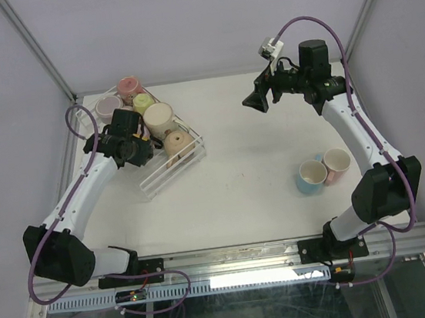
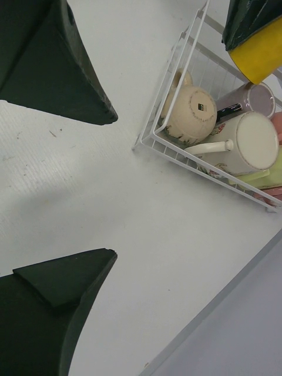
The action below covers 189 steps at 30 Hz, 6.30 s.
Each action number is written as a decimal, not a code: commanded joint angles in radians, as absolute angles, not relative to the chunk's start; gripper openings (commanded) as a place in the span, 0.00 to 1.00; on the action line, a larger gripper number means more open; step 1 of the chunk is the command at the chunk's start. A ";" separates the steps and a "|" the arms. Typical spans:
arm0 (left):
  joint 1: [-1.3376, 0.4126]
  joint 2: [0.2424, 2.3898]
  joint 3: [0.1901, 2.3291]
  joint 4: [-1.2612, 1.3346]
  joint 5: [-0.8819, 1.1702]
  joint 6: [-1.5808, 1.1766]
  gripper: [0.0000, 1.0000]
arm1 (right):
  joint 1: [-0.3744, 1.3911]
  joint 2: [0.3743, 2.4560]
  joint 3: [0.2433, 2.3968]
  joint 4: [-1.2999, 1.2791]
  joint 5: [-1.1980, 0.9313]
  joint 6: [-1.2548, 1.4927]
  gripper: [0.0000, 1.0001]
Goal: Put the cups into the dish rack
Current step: Place the cup on the dish rack, then pick up the cup at the center of the board.
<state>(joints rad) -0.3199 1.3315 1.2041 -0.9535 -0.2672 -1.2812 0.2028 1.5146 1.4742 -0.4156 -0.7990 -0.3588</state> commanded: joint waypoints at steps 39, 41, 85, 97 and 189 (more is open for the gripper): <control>-0.352 1.503 1.279 -0.922 -0.179 -1.377 0.00 | 0.198 1.440 1.434 -0.361 -0.780 -0.387 0.89; -0.358 1.523 1.289 -0.917 -0.178 -1.380 0.00 | 0.197 1.440 1.434 -0.361 -0.779 -0.387 0.89; -0.365 1.391 1.380 -0.916 -0.088 -1.129 0.53 | 0.192 1.460 1.452 -0.357 -0.792 -0.373 0.89; -0.310 1.325 1.476 -0.928 0.126 0.034 0.92 | 0.192 1.444 1.433 -0.356 -0.791 -0.370 0.89; -0.147 1.227 1.166 -0.664 0.022 -0.424 0.82 | 0.183 1.391 1.413 -0.396 -0.885 -0.469 0.93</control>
<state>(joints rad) -0.1436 1.2800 1.0908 -0.6834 0.0914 -0.4694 0.1917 1.4693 1.4078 -0.4122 -0.8131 -0.4076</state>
